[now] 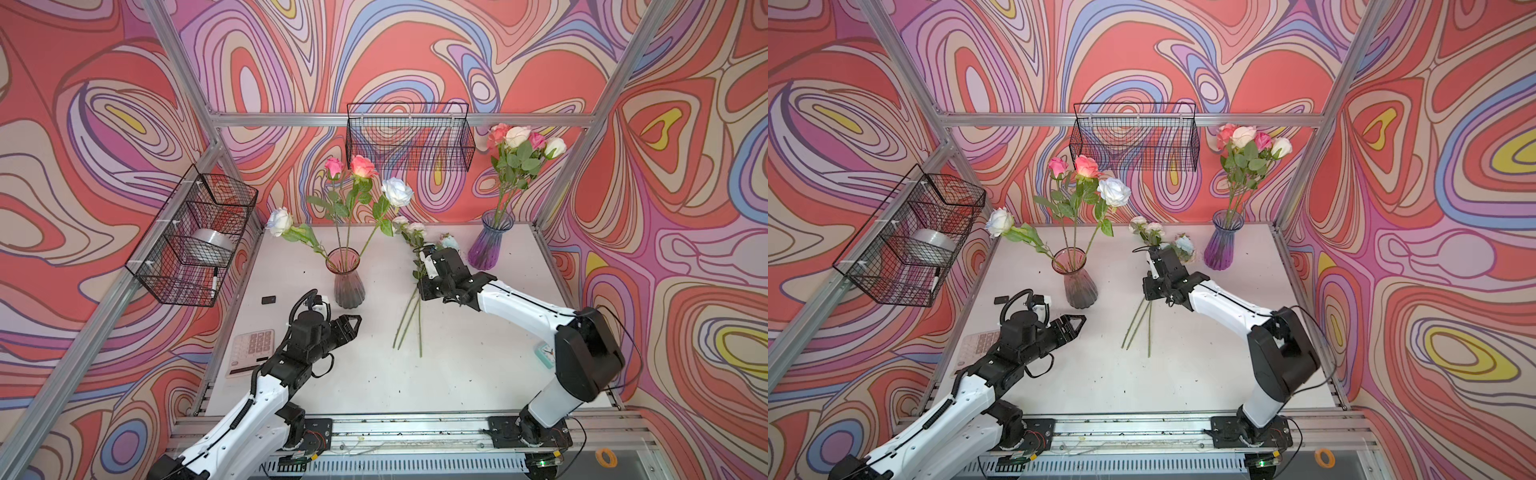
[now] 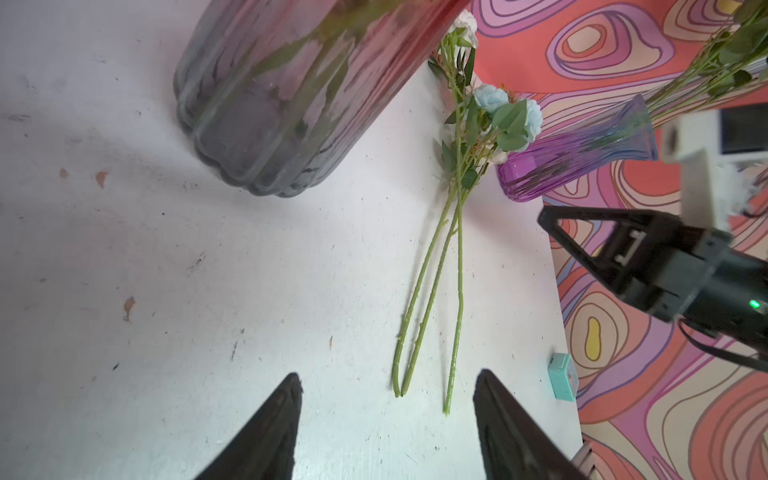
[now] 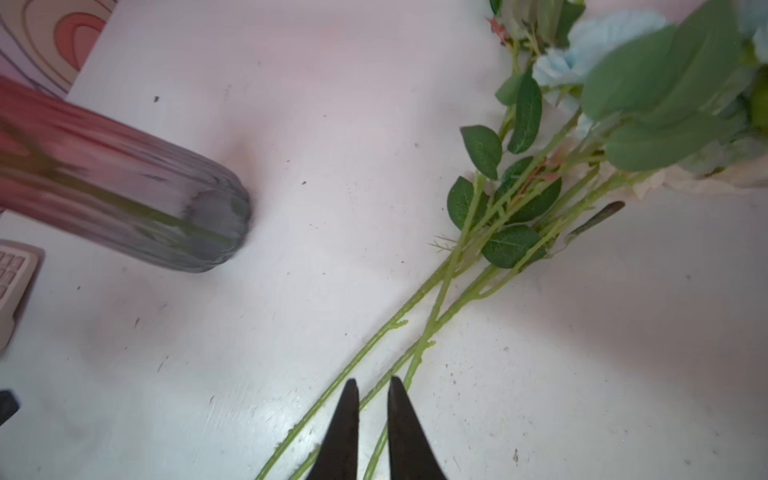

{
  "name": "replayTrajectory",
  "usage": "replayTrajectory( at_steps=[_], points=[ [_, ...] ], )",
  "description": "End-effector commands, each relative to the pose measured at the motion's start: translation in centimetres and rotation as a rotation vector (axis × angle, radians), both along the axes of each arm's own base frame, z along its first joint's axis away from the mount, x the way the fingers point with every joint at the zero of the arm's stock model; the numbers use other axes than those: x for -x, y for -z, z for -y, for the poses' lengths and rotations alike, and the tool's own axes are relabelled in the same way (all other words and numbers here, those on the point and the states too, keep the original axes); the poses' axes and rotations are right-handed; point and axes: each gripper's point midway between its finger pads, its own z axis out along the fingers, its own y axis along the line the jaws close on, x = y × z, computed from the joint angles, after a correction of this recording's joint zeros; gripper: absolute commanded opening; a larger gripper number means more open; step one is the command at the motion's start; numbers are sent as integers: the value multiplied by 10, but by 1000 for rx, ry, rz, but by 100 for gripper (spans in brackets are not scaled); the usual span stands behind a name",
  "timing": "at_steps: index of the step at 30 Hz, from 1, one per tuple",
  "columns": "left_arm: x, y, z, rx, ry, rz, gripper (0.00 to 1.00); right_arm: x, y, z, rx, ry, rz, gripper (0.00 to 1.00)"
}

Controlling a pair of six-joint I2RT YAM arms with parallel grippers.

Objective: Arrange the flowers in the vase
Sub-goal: 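Move the right gripper back to the bunch and close on a stem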

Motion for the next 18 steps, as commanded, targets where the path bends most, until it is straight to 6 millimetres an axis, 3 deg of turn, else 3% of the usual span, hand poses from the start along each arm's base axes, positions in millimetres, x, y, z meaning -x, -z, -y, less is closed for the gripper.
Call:
replayTrajectory(
  at_steps=[1, 7, 18],
  points=[
    [7, -7, 5, -1, 43, 7, 66, -9, 29, 1, -23, 50, -131, 14],
    [16, -3, -2, 10, 21, 2, 66, -32, 56, 2, -32, 98, -181, 14],
    [21, -5, -10, 1, -5, 24, 67, -42, 81, 5, -19, 130, -228, 15]
  ],
)
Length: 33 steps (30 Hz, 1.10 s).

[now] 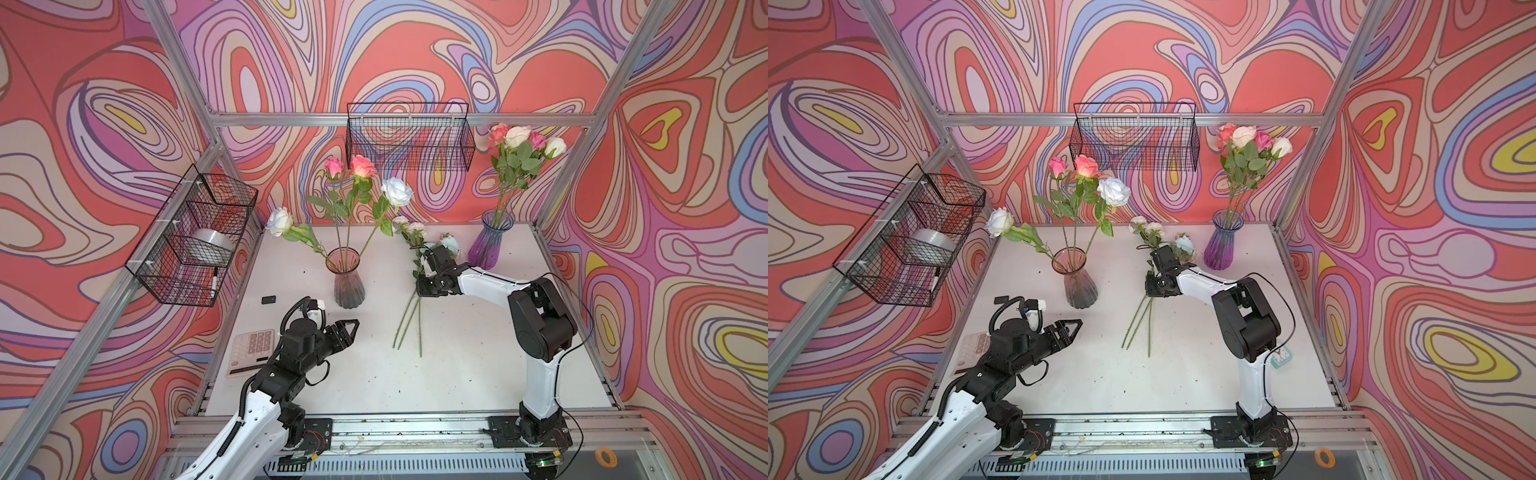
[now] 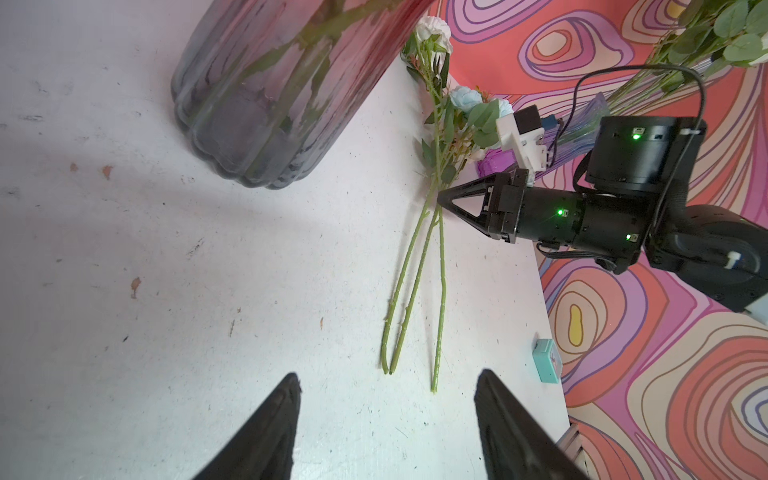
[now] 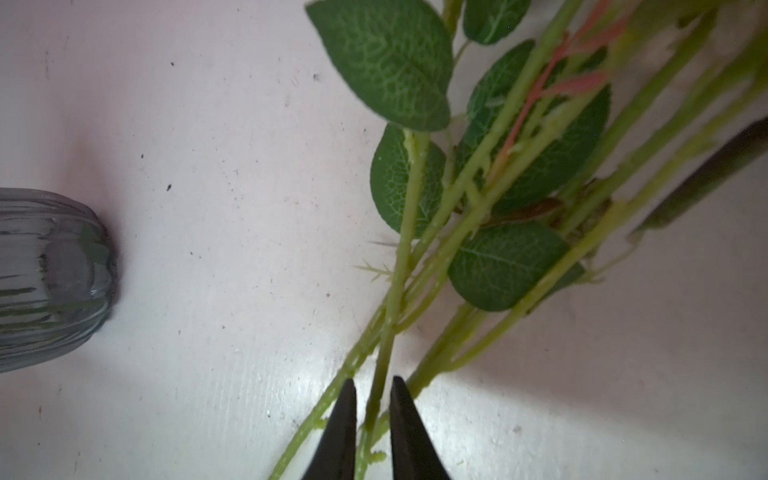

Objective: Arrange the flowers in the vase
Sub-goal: 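Move the right gripper back to the bunch and close on a stem, then pull the grasped white rose stem out of the bunch with the right gripper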

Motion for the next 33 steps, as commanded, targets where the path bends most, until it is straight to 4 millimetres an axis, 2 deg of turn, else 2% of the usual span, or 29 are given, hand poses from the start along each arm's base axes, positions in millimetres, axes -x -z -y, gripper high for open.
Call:
replayTrajectory(
  at_steps=[1, 10, 14, 20, 21, 22, 24, 26, 28, 33],
  points=[
    [3, 7, -3, -16, -8, -21, 67, -6, 4, 0, -13, 17, -12, 14],
    [1, -5, -3, -29, -4, -3, 68, -7, -15, -3, -113, 35, 10, 4],
    [0, -11, -4, -38, -5, 4, 68, -4, -41, -8, -177, 22, 58, 0],
    [-2, -16, -5, -46, -14, 17, 68, 4, -76, -6, -241, 26, 129, 0],
    [-3, -17, -5, -44, -11, 19, 68, 5, -76, -7, -253, 25, 129, 0],
    [-3, -18, -5, -44, -12, 19, 68, 7, -89, -7, -277, 26, 153, 0],
    [-4, -19, -4, -41, -11, 20, 68, 11, -100, -9, -331, 26, 155, 0],
    [-4, -20, -3, -41, -10, 20, 68, 16, -101, -11, -365, 21, 143, 0],
    [-5, -21, -3, -41, -8, 19, 68, 22, -94, -15, -381, 5, 111, 0],
    [-6, -18, -2, -37, -8, 10, 68, 44, -46, -21, -365, -32, -31, 0]
  ],
)
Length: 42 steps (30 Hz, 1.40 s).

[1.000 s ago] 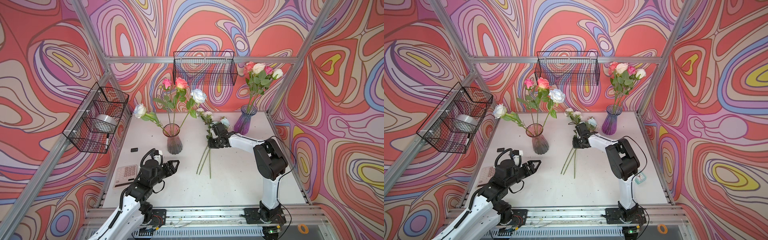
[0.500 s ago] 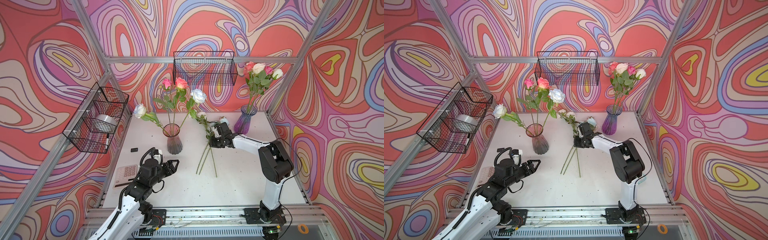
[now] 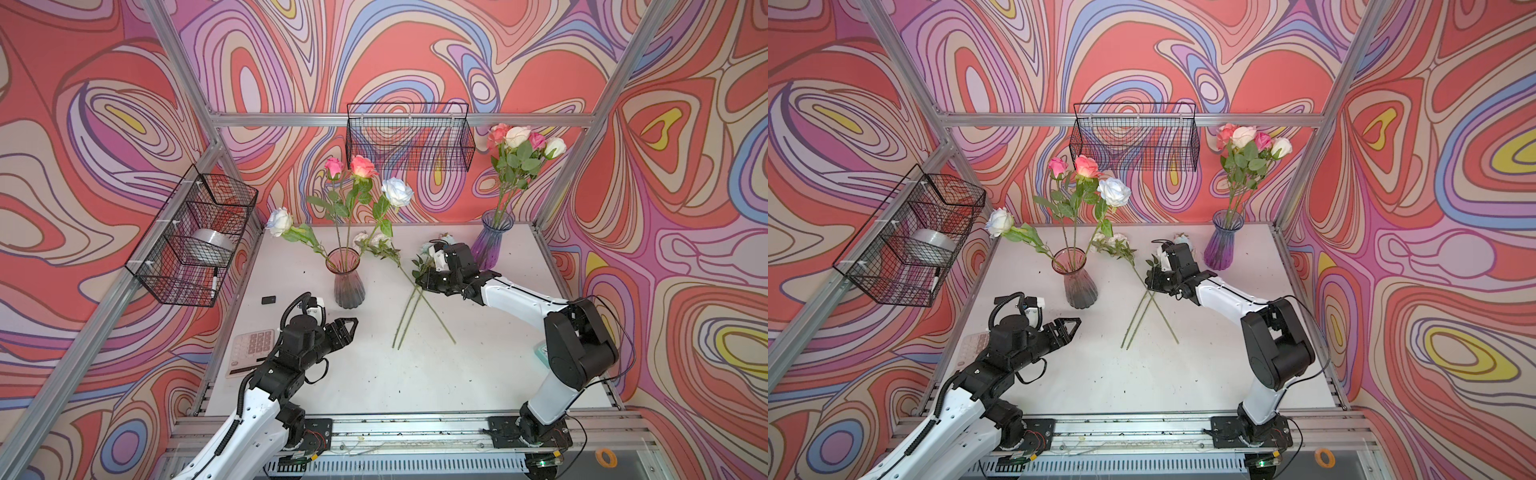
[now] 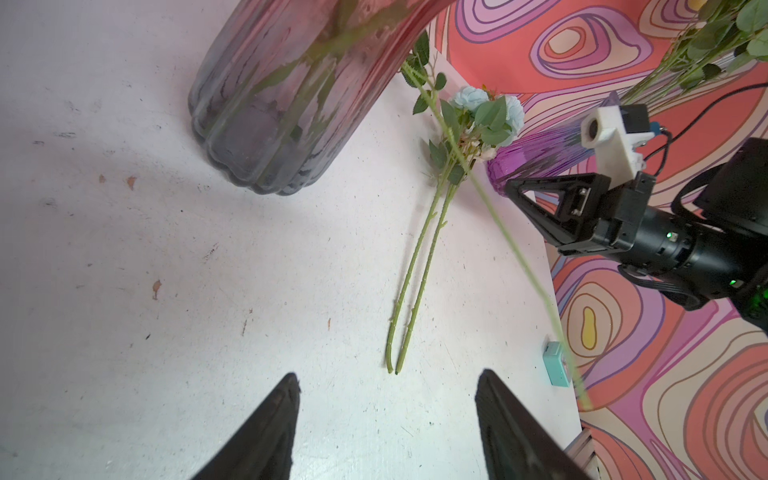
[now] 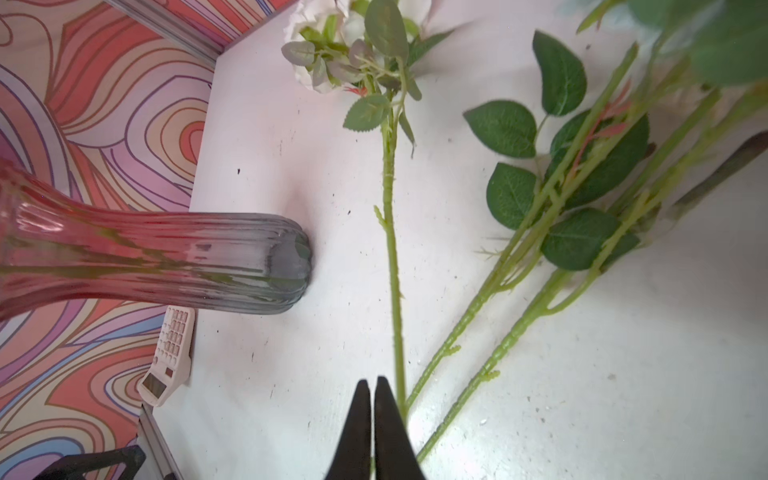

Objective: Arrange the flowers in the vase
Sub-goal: 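Pull the grasped white rose stem out of the bunch with the right gripper, then lift the white rose high over the pink-grey vase with the right gripper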

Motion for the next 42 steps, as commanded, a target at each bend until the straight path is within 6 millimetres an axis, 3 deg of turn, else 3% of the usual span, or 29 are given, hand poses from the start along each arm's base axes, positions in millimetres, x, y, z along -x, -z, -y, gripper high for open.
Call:
replayTrajectory(
  at_steps=[1, 3, 5, 8, 13, 21, 27, 31, 36, 42],
  points=[
    [-3, -10, 2, 3, 5, 20, 68, 22, 43, -7, 14, -61, -125, 0],
    [-2, -9, 2, 1, 4, 15, 68, 27, 50, -10, 33, -83, -129, 0],
    [-3, -9, 1, 0, 0, 16, 67, 24, 47, -8, 68, -83, -106, 10],
    [-4, -10, 1, 4, -2, 23, 68, 11, 41, -11, 155, -107, -26, 23],
    [-6, -11, 4, 14, 4, 16, 67, -14, 55, -21, 259, -178, 11, 35],
    [-4, -9, 0, 5, -11, 9, 67, -41, 88, -39, 302, -237, 14, 32],
    [-3, -9, -4, -6, -27, 15, 68, -44, 99, -46, 284, -249, -6, 16],
    [-5, -10, -3, -6, -26, 16, 68, -44, 84, -48, 237, -227, 14, 1],
    [-7, -13, -1, -8, -22, 18, 68, -41, 32, -50, 114, -159, 86, 0],
    [-7, -19, -4, -28, -25, 31, 69, -20, -7, -34, -25, -91, 101, 0]
  ],
)
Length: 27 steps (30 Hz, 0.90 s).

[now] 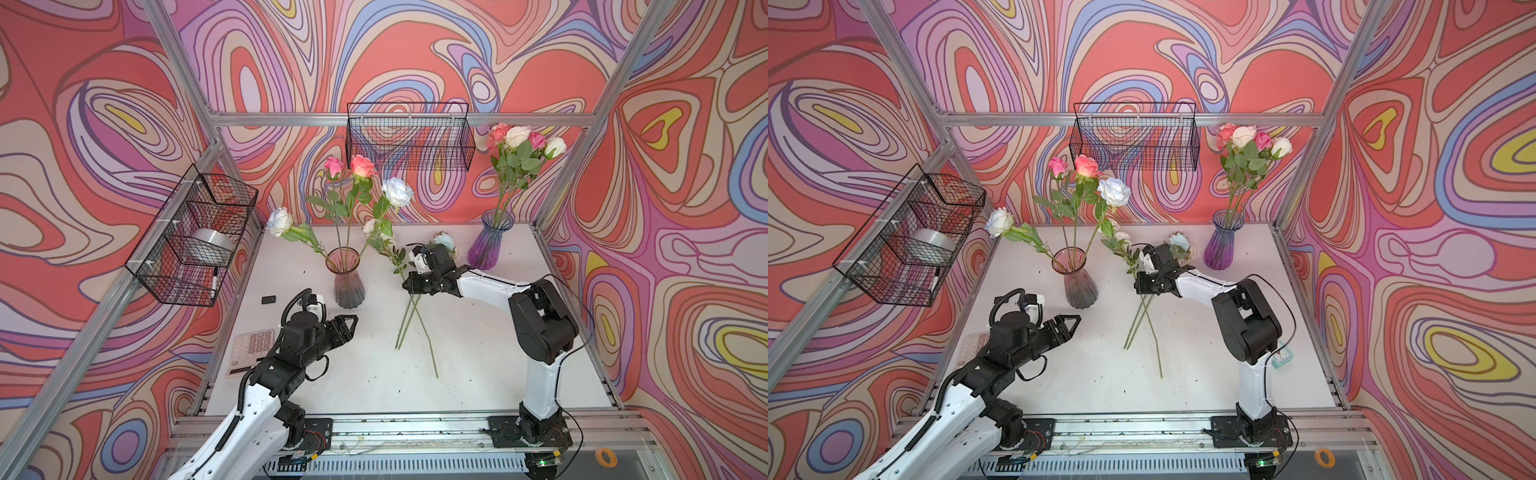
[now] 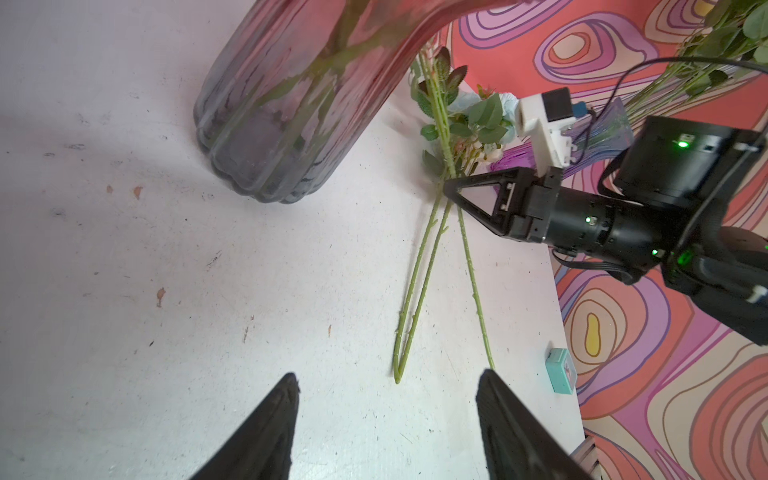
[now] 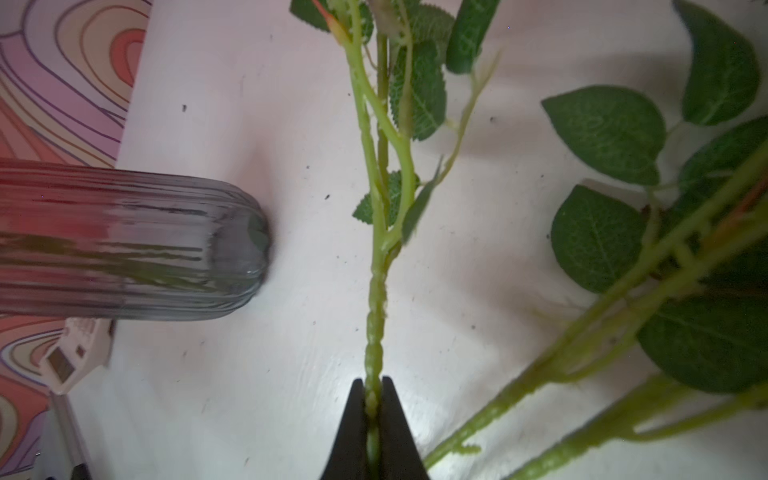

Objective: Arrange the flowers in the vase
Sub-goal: 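Lift the white rose high over the pink-grey vase with the right gripper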

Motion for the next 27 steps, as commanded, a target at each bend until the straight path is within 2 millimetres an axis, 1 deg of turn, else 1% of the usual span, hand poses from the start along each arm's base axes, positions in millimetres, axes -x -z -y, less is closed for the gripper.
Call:
replayTrajectory(
  at_steps=[1, 2, 5, 6, 8, 11, 14, 17, 20, 22, 23, 25, 27],
  points=[
    [-1, -13, -5, -24, -12, 28, 69, 3, -43, 6, -150, 51, 52, 0],
    [0, -14, -5, -29, -13, 31, 70, 7, -47, 13, -166, 68, 54, 0],
    [1, -19, -10, -42, -31, 55, 70, 23, -67, 30, -219, 107, 121, 0],
    [0, -20, -13, -45, -43, 64, 71, 29, -78, 34, -259, 119, 174, 0],
    [-1, -25, -18, -42, -74, 91, 71, 45, -91, 42, -329, 130, 246, 0],
    [-4, -34, -24, -19, -115, 150, 72, 61, -119, 63, -355, 172, 401, 0],
    [-6, -46, -29, 14, -151, 216, 73, 77, -156, 79, -410, 198, 563, 0],
    [-5, -56, -34, 40, -184, 269, 73, 89, -190, 93, -413, 218, 710, 0],
    [-2, -63, -41, 55, -214, 313, 74, 100, -234, 106, -440, 246, 861, 0],
    [0, -67, -46, 60, -239, 335, 74, 108, -268, 108, -480, 237, 956, 0],
    [1, -69, -48, 61, -246, 344, 74, 111, -282, 107, -500, 229, 989, 0],
    [3, -71, -53, 59, -270, 352, 75, 117, -311, 101, -550, 205, 1055, 0],
    [5, -72, -60, 54, -298, 352, 75, 125, -340, 87, -595, 164, 1134, 0]
  ],
)
